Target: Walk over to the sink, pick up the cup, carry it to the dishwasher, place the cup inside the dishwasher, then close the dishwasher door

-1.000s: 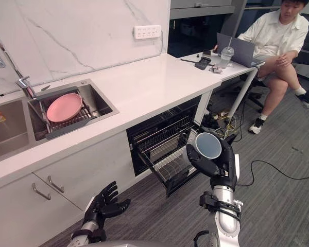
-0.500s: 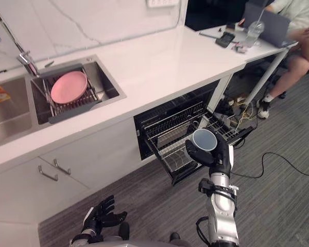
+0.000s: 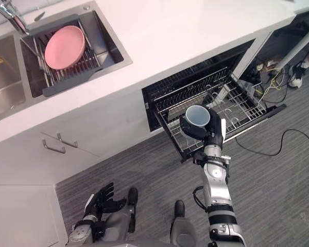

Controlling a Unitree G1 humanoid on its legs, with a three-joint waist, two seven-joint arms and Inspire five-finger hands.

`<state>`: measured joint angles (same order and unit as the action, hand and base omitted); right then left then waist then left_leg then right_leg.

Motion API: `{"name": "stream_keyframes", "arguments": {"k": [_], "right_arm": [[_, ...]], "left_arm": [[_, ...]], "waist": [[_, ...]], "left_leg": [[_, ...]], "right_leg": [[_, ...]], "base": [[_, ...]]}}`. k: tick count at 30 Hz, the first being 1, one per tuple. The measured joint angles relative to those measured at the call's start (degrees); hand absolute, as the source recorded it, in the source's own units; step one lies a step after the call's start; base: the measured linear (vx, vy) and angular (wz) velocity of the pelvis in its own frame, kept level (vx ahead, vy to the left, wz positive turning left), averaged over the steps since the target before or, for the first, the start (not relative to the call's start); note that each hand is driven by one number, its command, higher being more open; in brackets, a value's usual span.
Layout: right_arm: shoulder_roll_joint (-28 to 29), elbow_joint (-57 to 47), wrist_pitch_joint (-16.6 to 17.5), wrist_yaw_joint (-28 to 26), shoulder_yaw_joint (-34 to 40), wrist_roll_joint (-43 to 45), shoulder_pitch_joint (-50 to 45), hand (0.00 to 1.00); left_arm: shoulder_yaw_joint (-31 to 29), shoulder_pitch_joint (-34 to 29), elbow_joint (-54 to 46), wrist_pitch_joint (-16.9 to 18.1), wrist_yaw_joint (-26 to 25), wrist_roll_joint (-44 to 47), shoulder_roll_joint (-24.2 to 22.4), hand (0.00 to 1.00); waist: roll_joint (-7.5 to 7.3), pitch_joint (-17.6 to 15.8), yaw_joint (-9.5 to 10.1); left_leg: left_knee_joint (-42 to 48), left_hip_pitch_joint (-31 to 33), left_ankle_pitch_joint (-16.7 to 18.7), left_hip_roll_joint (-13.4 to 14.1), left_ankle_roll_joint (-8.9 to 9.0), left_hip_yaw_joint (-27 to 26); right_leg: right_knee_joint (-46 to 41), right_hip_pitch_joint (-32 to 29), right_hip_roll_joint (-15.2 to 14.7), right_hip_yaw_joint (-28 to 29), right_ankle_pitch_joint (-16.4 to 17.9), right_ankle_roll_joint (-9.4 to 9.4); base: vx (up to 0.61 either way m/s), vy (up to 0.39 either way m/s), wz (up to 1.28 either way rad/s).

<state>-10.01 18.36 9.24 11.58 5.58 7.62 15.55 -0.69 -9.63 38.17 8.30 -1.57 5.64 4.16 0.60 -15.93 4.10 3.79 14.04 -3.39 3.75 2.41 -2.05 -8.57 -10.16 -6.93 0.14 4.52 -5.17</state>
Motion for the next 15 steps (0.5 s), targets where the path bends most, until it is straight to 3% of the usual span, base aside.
{"name": "stream_keyframes", "arguments": {"k": [15], "right_arm": [[-3.58, 10.96, -2.34, 2.52, 0.55, -0.03, 13.1, 0.3]], "left_arm": [[2.29, 4.03, 0.27, 1.48, -1.11, 0.14, -0.68, 0.9]], "waist": [[1.38, -3.34, 0.93]], "left_leg": [[0.81, 4.38, -0.55, 0.11, -0.2, 0.07]], "right_leg": [[-0.58, -4.19, -0.07, 0.09, -0.04, 0.04]], "base": [[0.0, -0.001, 0.0]]}}
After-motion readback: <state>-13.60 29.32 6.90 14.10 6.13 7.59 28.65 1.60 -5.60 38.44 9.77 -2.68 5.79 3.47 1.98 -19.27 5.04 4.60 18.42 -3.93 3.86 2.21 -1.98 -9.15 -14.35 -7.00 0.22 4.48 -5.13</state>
